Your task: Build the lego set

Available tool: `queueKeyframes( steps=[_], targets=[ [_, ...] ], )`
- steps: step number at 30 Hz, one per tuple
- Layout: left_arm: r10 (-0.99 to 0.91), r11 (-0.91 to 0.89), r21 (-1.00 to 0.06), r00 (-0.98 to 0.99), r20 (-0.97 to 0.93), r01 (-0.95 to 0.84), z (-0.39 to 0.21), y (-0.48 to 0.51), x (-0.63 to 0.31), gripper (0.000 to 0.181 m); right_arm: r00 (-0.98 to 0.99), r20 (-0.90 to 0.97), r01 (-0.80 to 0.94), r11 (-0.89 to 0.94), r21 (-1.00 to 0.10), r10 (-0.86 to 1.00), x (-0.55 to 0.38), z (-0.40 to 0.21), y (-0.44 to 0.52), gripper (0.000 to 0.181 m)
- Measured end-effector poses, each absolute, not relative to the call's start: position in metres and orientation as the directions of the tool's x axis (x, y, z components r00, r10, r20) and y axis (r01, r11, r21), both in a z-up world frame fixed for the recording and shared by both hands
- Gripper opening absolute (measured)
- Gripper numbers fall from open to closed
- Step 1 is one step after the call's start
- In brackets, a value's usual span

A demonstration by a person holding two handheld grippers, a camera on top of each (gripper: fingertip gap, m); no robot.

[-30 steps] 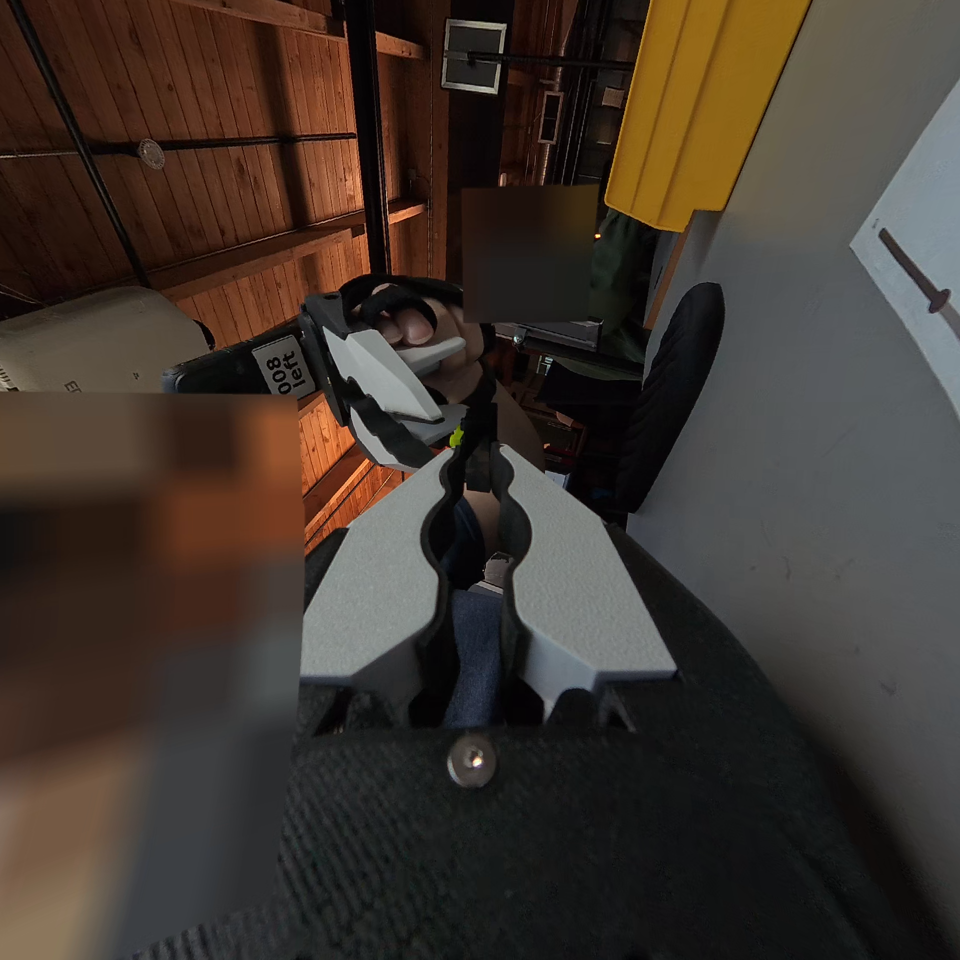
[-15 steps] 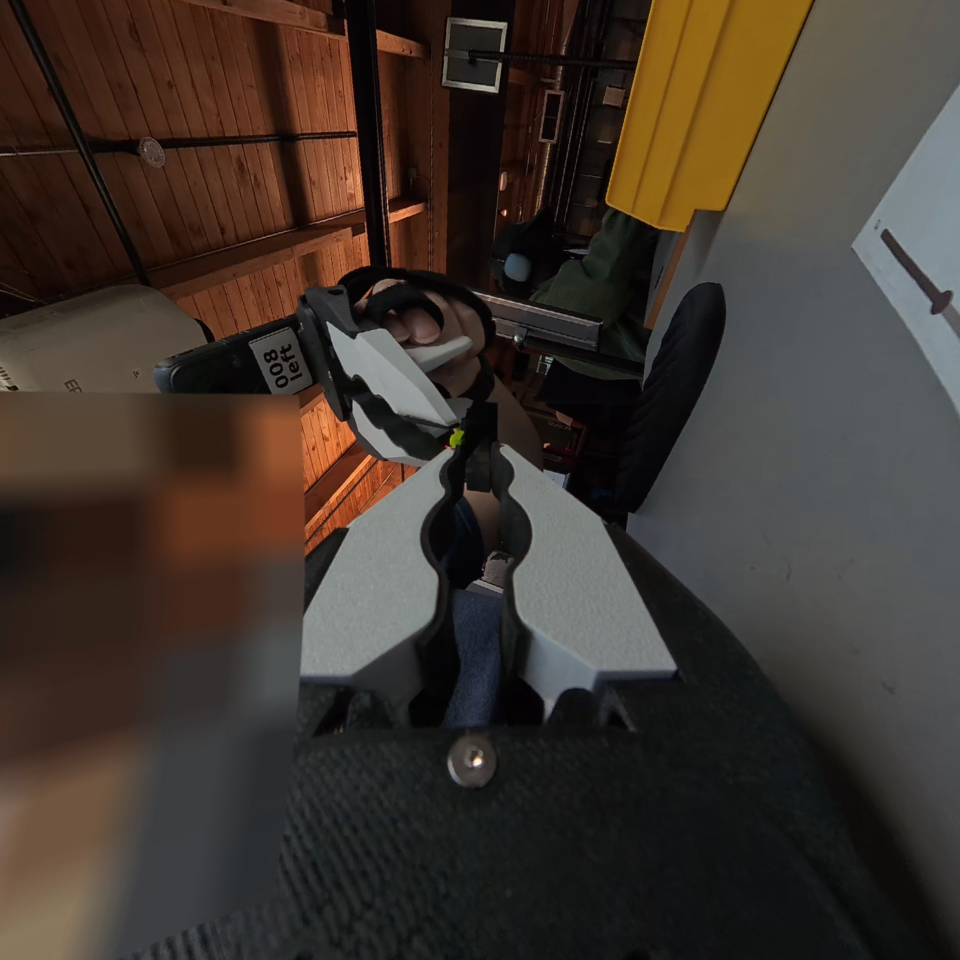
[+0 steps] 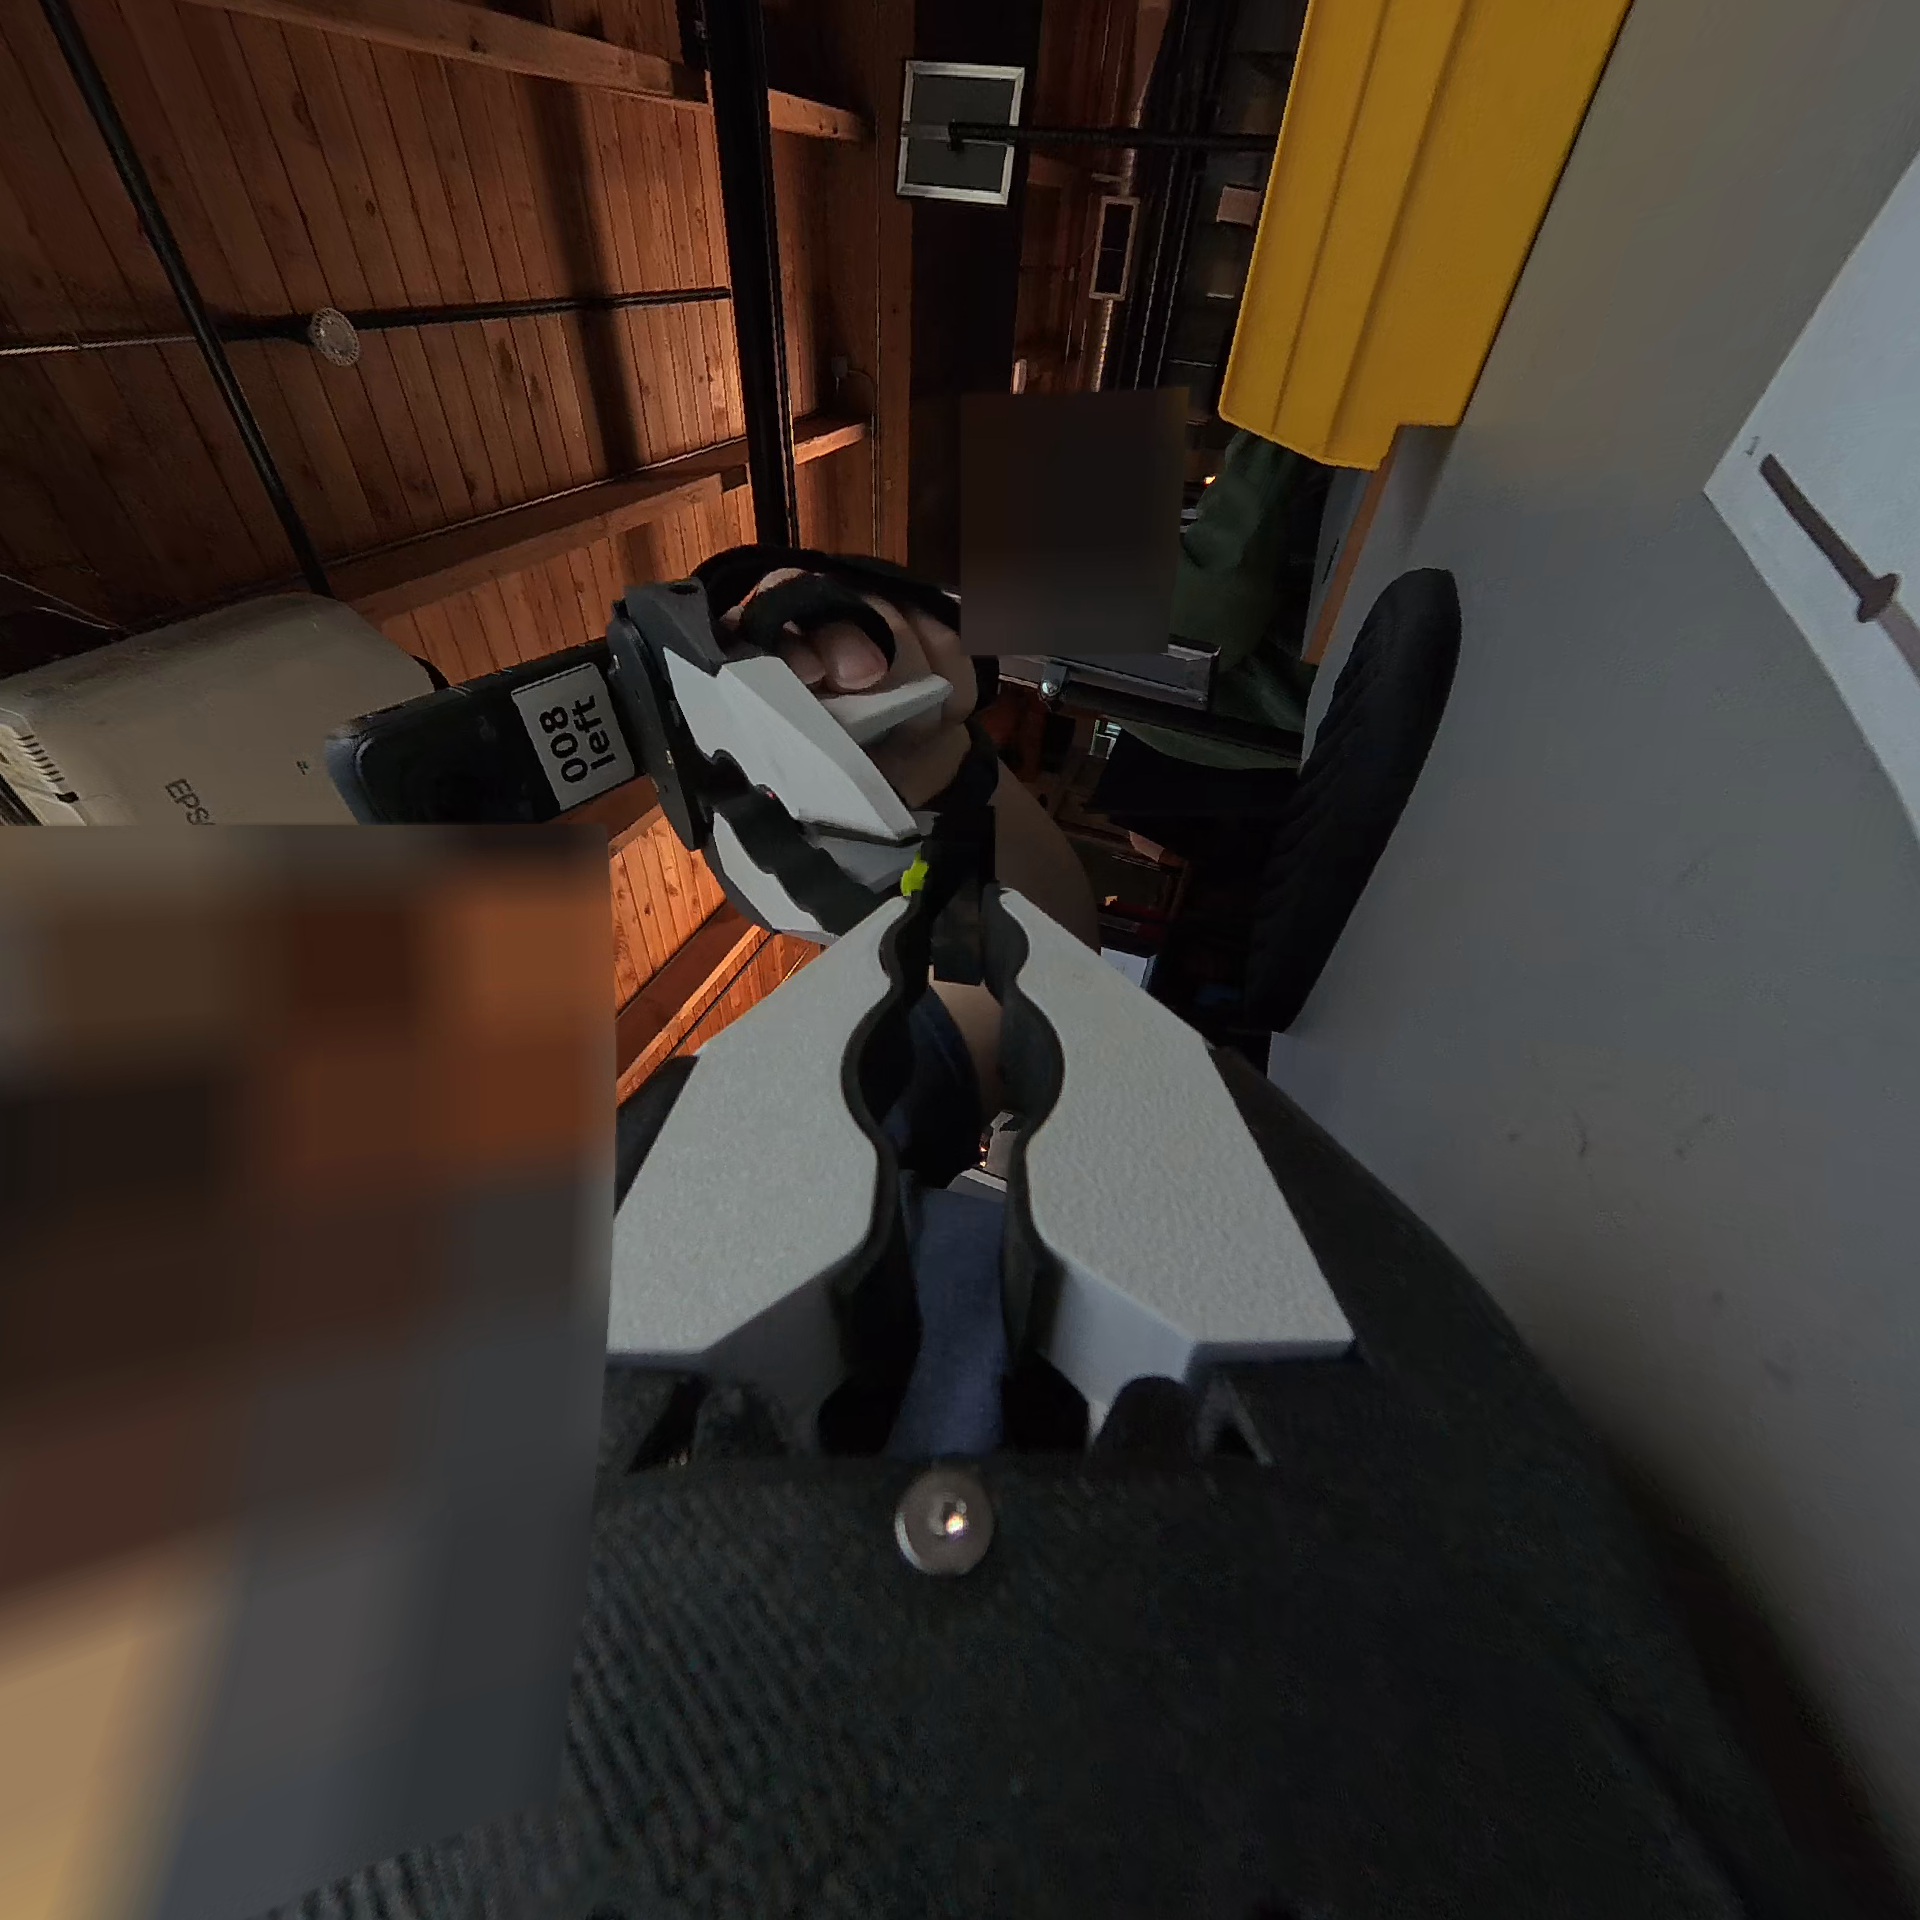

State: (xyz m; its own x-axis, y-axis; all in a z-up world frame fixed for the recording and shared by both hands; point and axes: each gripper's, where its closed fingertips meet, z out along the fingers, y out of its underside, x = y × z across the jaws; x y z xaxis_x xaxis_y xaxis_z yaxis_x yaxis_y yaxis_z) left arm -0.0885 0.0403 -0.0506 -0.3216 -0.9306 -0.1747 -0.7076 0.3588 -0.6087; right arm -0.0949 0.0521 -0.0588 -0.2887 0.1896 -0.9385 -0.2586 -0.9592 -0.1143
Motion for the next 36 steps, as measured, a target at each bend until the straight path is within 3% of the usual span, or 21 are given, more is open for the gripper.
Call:
queueKeyframes(
  steps=[24,31,36],
  targets=[
    [-0.919,0.395,-0.539,-0.331,-0.216,-0.744,-0.052,0.045,-0.092,0.014,-0.273,-0.937,-0.278,-0.950,-0.140,0.218,-0.094,-0.057,0.053,0.012],
    [-0.899,0.437,-0.464,-0.370,-0.234,-0.770,-0.057,0.045,-0.095,0.013,-0.281,-0.943,-0.275,-0.956,-0.101,0.180,-0.097,-0.062,0.053,0.013],
    [-0.872,0.488,-0.339,-0.430,-0.234,-0.805,-0.065,0.044,-0.101,0.014,-0.261,-0.953,-0.276,-0.958,-0.078,0.153,-0.101,-0.069,0.052,0.012]
  ],
)
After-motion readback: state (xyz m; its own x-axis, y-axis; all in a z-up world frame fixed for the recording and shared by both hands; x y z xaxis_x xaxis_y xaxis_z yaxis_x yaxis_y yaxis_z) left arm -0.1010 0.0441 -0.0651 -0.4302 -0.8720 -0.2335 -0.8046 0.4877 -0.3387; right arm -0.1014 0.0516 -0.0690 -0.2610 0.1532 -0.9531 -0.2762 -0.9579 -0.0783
